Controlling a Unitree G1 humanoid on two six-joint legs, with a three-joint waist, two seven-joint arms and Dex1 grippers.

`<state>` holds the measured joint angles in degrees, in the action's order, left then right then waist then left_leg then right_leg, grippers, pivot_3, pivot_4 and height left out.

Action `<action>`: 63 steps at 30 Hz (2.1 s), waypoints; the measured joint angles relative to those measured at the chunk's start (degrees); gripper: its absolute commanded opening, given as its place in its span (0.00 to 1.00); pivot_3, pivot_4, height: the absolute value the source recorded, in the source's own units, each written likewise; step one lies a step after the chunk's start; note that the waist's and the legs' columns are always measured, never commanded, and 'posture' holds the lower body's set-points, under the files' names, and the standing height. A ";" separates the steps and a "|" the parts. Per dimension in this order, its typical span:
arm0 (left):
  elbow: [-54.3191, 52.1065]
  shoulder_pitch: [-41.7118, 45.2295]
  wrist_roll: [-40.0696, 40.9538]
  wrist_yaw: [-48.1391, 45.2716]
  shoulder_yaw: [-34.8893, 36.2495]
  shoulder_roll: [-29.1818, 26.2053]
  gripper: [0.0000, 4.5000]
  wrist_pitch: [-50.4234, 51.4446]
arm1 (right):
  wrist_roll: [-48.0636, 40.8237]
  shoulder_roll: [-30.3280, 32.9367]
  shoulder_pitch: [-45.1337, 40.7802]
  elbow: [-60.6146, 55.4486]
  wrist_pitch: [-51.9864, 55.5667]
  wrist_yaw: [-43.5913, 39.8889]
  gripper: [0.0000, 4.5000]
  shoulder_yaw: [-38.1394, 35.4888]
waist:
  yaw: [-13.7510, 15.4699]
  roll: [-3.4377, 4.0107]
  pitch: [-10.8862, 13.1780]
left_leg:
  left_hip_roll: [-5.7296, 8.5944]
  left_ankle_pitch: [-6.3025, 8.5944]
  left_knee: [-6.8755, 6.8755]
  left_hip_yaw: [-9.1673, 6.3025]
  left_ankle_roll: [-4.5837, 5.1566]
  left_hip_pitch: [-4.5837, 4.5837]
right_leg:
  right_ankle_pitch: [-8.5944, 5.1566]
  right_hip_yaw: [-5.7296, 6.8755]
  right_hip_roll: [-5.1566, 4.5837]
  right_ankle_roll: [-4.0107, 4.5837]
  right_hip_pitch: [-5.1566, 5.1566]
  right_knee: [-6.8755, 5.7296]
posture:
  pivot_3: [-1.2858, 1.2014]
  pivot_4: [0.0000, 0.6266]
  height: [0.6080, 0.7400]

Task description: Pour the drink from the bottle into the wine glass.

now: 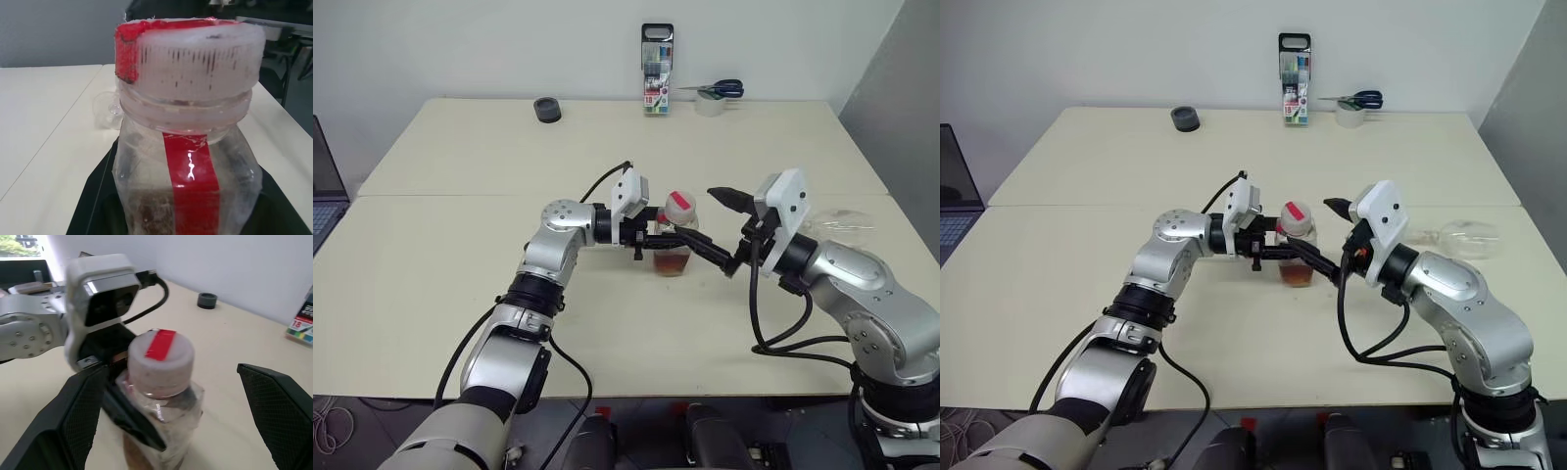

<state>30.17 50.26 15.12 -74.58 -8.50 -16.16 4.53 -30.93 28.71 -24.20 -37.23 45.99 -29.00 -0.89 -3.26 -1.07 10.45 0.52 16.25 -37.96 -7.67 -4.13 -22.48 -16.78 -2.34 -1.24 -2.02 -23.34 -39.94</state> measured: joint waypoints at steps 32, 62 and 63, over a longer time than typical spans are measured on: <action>0.04 0.11 0.13 -1.74 0.01 -0.24 0.39 0.26 | 6.84 -4.58 -3.84 4.27 -2.27 5.46 1.00 3.72 | -0.03 0.00 0.00 | 0.00 -0.09 0.00 0.00 -0.17 0.01 | 0.00 0.00 0.00 0.00 0.00 -0.01 | 0.52 0.24 1.00; 0.04 0.11 0.12 -2.07 0.00 -0.25 0.39 0.13 | 3.88 -2.46 -2.12 2.51 -0.54 5.32 1.00 2.45 | -0.01 0.00 0.00 | 0.00 -0.09 0.00 0.00 -0.16 0.00 | 0.00 0.00 0.01 0.00 0.00 0.00 | 0.52 0.24 1.00; 0.04 0.11 0.12 -2.09 0.00 -0.25 0.39 0.12 | 3.68 -2.46 -2.08 2.51 -0.53 5.29 1.00 2.28 | -0.02 0.00 0.00 | 0.00 -0.09 0.00 0.01 -0.16 0.00 | 0.00 0.00 0.01 0.00 0.00 0.00 | 0.52 0.24 1.00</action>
<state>30.21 50.37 15.24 -76.67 -8.50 -16.40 4.65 -27.25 26.25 -26.28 -34.72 45.46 -23.71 1.40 -3.28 -1.07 10.45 0.52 16.16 -37.96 -7.67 -4.29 -22.48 -16.78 -2.34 -1.23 -2.02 -23.34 -39.94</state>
